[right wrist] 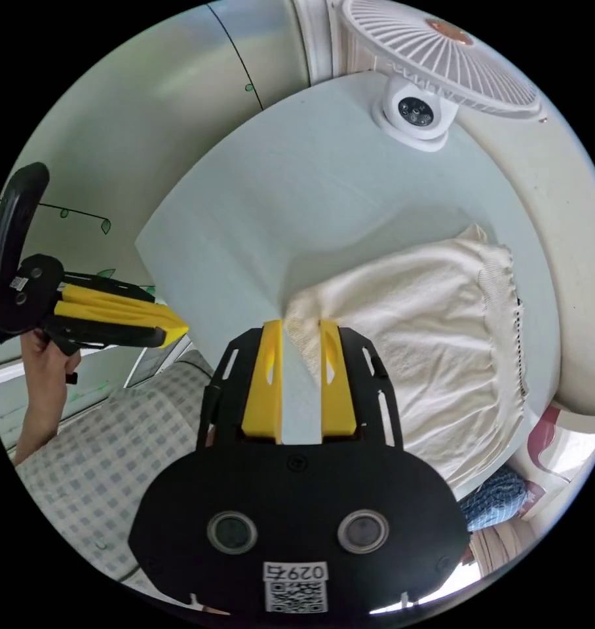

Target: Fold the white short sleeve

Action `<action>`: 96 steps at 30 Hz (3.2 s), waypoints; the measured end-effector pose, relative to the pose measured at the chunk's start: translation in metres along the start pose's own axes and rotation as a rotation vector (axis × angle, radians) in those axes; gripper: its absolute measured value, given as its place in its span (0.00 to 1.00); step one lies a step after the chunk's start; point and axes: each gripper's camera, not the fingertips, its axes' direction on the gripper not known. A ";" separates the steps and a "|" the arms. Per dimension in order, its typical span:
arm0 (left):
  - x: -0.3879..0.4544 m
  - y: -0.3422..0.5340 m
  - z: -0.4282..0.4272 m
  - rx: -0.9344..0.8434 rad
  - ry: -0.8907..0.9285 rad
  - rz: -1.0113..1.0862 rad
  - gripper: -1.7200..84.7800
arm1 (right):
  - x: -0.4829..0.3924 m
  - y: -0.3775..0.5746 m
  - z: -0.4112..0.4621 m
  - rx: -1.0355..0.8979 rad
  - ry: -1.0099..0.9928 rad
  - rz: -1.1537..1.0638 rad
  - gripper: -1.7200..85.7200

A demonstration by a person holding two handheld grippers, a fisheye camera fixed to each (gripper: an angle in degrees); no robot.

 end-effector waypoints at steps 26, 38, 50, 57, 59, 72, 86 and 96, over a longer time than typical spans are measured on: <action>-0.034 0.028 0.034 -0.036 0.139 0.002 0.01 | 0.278 0.464 -0.088 0.721 -0.562 1.125 0.03; 0.154 -0.030 0.123 -0.231 0.152 0.461 0.01 | 0.291 0.577 -0.040 0.966 -0.868 1.217 0.02; 0.326 -0.037 0.318 -0.549 -0.211 0.829 0.01 | 0.325 0.625 -0.077 0.552 -0.562 1.390 0.02; 0.312 -0.031 0.304 -0.468 -0.033 0.665 0.01 | 0.336 0.581 -0.104 0.606 -0.622 1.028 0.02; 0.289 -0.032 0.299 -0.419 -0.038 0.551 0.01 | 0.348 0.542 -0.082 0.480 -0.678 0.931 0.02; 0.185 -0.003 0.301 -0.200 0.248 0.113 0.14 | 0.366 0.481 -0.110 0.350 -0.706 0.508 0.01; 0.109 0.080 0.309 -0.050 0.467 -0.043 0.15 | 0.283 0.404 -0.077 0.072 -0.432 0.332 0.01; 0.088 0.095 0.331 -0.081 0.440 0.084 0.19 | 0.301 0.445 -0.082 0.179 -0.467 0.489 0.02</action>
